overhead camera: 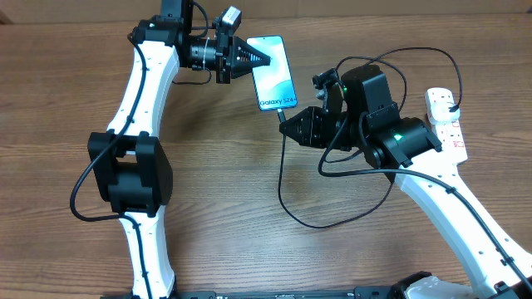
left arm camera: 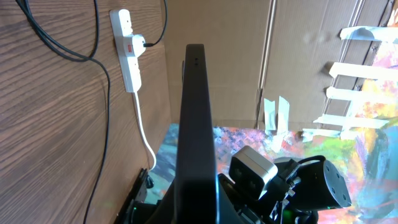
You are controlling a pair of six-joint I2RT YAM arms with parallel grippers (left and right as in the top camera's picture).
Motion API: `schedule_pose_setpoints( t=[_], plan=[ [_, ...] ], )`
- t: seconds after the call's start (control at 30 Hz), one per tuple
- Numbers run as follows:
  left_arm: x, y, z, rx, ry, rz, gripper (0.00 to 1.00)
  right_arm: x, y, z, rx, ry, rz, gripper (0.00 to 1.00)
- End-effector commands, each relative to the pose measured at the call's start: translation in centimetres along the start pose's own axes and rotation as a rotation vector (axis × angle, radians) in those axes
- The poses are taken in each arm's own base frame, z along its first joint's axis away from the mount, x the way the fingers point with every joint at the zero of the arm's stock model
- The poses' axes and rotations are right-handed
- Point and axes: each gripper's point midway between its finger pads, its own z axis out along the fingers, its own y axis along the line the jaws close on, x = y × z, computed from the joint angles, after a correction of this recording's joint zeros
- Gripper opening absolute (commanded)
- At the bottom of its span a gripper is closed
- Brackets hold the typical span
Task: Plug charger to phone and switch on socket
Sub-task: 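Push the connector up into the phone's bottom port with the right gripper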
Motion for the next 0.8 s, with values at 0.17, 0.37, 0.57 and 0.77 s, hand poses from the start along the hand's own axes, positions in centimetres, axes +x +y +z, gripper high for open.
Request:
schedule_pose_setpoints(
  t=[0.17,0.37,0.57,0.77],
  plan=[
    [0.9,-1.8,0.9,0.062,0.044,0.03,0.04,-2.7,-0.2,-1.0,0.019,-0.121,0.0,0.04],
    [1.0,-1.8,1.1,0.062,0.048,0.039,0.04,-3.2,0.1,-1.1,0.006,-0.139,-0.011,0.04],
    [1.0,-1.6,1.4,0.045,0.048,0.039,0.04,-3.6,0.1,-1.1,0.01,-0.157,-0.014,0.04],
    [1.5,-2.1,2.0,0.07,0.071,0.049,0.04,-3.8,-0.2,-1.1,0.023,-0.168,-0.012,0.04]
  ],
)
